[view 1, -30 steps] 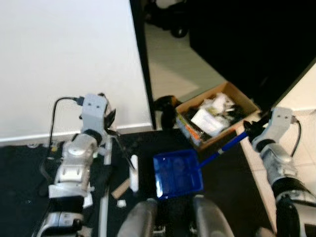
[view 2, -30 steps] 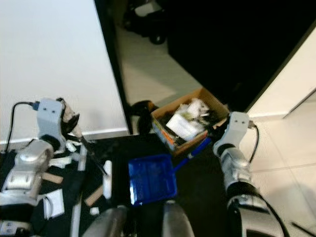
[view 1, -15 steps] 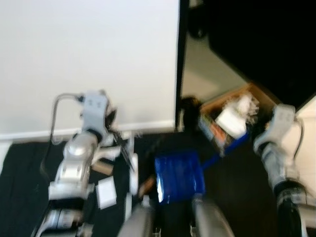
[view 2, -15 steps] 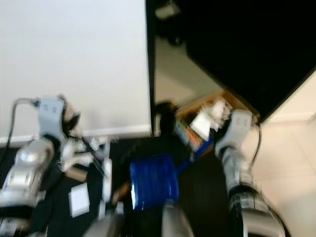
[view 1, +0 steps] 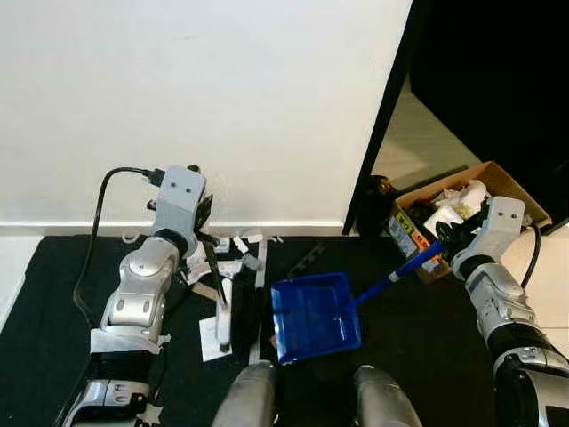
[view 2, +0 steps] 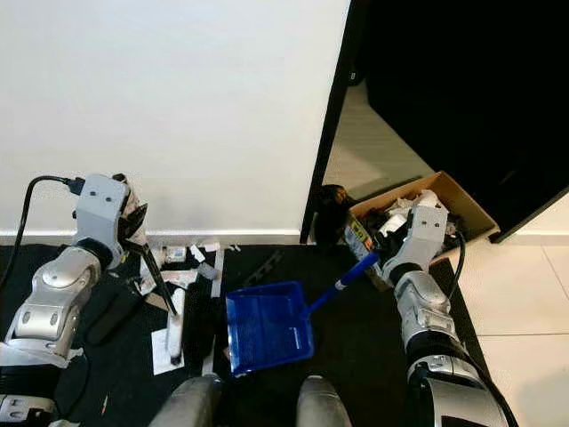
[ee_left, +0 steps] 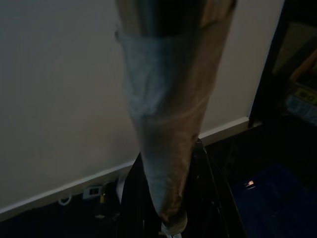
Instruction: Sweep floor
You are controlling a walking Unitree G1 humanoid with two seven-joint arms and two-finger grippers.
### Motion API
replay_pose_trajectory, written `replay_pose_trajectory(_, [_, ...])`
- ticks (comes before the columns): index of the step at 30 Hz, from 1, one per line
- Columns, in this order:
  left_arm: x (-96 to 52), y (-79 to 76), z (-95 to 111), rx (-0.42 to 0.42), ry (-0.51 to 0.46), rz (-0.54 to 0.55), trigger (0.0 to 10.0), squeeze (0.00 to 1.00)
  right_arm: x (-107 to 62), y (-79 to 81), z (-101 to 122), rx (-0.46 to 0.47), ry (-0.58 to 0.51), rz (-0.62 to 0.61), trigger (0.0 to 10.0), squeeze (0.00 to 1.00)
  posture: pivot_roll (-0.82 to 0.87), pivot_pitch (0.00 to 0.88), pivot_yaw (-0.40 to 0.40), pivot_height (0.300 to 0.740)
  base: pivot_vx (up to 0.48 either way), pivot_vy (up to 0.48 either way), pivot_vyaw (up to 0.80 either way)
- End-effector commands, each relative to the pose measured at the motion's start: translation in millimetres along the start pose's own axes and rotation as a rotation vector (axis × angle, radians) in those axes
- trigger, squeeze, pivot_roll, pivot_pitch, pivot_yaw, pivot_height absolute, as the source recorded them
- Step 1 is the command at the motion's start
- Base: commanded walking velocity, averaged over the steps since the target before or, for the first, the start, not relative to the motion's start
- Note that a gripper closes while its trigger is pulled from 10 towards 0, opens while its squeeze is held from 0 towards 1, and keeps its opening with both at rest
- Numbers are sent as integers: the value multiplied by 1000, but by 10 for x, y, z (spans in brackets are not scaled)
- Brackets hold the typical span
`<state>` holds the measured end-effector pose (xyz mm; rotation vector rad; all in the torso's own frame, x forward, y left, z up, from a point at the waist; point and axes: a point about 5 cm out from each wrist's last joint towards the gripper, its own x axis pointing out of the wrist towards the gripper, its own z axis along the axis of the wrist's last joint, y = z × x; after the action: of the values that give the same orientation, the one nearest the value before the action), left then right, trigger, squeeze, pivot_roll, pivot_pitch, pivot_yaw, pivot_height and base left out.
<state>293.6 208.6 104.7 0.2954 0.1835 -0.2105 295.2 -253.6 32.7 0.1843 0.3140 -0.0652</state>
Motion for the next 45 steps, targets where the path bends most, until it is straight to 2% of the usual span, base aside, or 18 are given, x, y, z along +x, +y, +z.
replay_pose_trajectory(1, [21,5,64,-8,-28,3,10000,0,-9,-73,90,-6,-38,-23,0,0,60,33,-2,740,0,0,0])
replay_pose_trajectory(3, [21,30,60,-26,-28,24,10000,0,-10,-81,92,-7,-38,-25,0,0,60,34,-2,740,0,0,0])
replay_pose_trajectory(12, [0,164,67,67,-54,64,10000,0,26,-11,143,4,-55,-7,0,0,61,37,-2,740,0,0,0])
replay_pose_trajectory(15, [-30,210,41,100,-44,46,10000,0,37,13,146,5,-56,-4,0,0,62,38,-4,740,0,0,0])
replay_pose_trajectory(17, [-70,281,3,167,-21,23,10000,0,44,16,149,2,-58,-11,0,0,65,41,-7,740,0,0,0])
replay_pose_trajectory(18, [-70,281,3,167,-21,23,10000,0,44,16,149,2,-58,-11,0,0,65,41,-7,740,0,0,0])
replay_pose_trajectory(20, [-100,324,-35,241,2,-14,10000,0,50,2,160,-21,-56,-31,0,0,67,43,-8,740,0,0,0])
replay_pose_trajectory(22, [-121,360,-75,268,25,-48,10000,0,59,-36,186,-52,-50,-58,0,0,65,48,-8,740,0,0,0])
replay_pose_trajectory(27, [-132,441,-93,293,35,-53,10000,0,76,-127,277,-66,-54,-110,0,0,63,57,-9,740,0,0,0])
replay_pose_trajectory(31, [-104,446,-118,313,41,-64,10000,0,102,-139,313,-46,-52,-136,0,0,61,71,-7,740,0,0,0])
replay_pose_trajectory(38, [-39,410,-198,309,49,-74,10000,0,149,-17,260,-78,-23,-131,0,0,58,121,-14,740,0,0,0])
replay_pose_trajectory(45, [1,352,-248,347,57,-120,10000,0,151,30,201,-151,9,-109,0,0,55,205,-29,740,0,0,0])
